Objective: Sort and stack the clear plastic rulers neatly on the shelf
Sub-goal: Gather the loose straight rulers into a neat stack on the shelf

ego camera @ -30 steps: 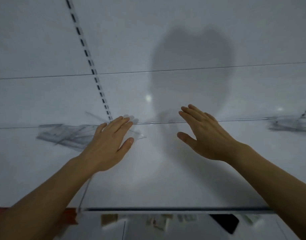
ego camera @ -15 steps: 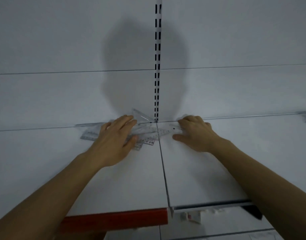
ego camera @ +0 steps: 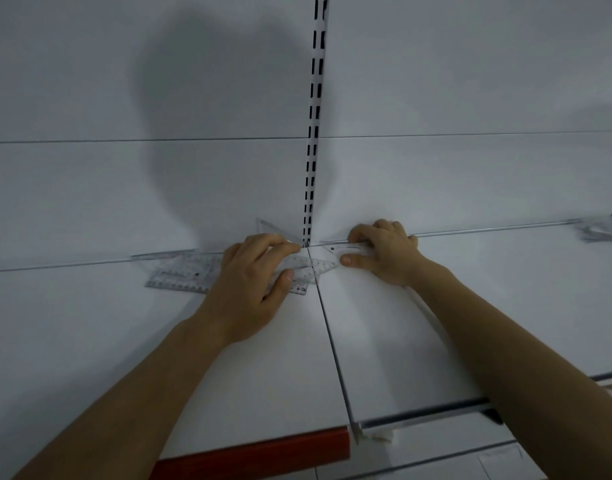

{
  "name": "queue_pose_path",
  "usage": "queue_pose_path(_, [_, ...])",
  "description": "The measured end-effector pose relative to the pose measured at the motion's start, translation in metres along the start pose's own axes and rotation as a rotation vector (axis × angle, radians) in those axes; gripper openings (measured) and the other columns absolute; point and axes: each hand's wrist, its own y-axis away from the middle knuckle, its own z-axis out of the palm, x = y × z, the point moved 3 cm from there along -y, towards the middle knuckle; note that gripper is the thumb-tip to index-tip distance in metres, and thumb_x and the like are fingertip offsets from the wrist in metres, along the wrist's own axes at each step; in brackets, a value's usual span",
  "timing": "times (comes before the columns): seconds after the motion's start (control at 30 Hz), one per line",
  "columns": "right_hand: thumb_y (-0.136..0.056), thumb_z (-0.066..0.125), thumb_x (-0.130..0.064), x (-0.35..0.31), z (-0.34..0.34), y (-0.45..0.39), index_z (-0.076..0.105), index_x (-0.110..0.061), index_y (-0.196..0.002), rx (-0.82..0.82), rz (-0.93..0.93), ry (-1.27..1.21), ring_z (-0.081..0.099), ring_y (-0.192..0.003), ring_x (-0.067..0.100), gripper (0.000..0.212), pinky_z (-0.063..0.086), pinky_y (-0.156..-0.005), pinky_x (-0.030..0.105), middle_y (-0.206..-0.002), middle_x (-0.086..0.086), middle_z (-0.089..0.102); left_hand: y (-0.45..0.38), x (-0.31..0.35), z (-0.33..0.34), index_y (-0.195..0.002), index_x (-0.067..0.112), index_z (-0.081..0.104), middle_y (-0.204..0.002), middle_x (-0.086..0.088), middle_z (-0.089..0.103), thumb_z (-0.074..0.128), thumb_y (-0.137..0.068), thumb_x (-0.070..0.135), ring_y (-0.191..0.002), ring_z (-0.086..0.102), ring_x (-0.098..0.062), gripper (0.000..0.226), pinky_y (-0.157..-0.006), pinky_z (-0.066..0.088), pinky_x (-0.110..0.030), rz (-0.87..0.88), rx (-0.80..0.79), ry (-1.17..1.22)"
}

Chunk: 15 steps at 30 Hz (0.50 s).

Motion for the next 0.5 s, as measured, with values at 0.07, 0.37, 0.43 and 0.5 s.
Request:
queue_pose_path(0.07, [-0.082,0.065,-0.068,0.0,-0.001,-0.003,0.057,-0.036,-0.116,-0.01,0.002,0.002,0.04,-0.121,0.026,0.047,0.03,-0.092,0.04,-0.113,-0.004,0.046,0.001,0.001,0.001,-0.129,0.017,0.062,-0.126,0.002,0.057,0.043,-0.096,0.036,-0.12,0.052,-0.016,0.042,-0.1,0.041,-0.05,0.001,0.002,0.017])
queue_pose_path(0.37, [-0.086,0.075,-0.037,-0.007,0.004,0.0,0.055,-0.034,-0.099,0.166,-0.09,-0.239,0.053,-0.092,0.015,0.024,0.047,-0.084,0.039,-0.101,-0.006,0.058,0.006,-0.013,-0.01,-0.127,0.019,0.062,-0.124,0.005,0.056,0.043,-0.098,0.034,-0.118,0.054,-0.017,0.038,-0.098,0.042,-0.055,-0.061,0.076,0.086])
queue_pose_path(0.43, [-0.093,0.066,-0.014,-0.015,-0.001,0.009,0.06,-0.028,-0.094,0.294,-0.176,-0.349,0.057,-0.076,0.009,0.015,0.046,-0.072,0.028,-0.087,-0.007,0.063,0.007,-0.015,-0.012,-0.129,0.02,0.061,-0.125,0.006,0.056,0.044,-0.097,0.033,-0.118,0.053,-0.017,0.038,-0.098,0.042,-0.055,-0.083,0.092,0.104])
queue_pose_path(0.5, [-0.095,0.063,-0.008,-0.03,-0.009,0.017,0.064,-0.025,-0.093,0.363,-0.246,-0.398,0.06,-0.074,0.006,0.017,0.044,-0.068,0.02,-0.085,-0.011,0.065,0.008,-0.016,-0.014,-0.132,0.02,0.058,-0.126,0.006,0.056,0.044,-0.098,0.034,-0.119,0.053,-0.017,0.039,-0.1,0.042,-0.055,-0.109,0.116,0.127])
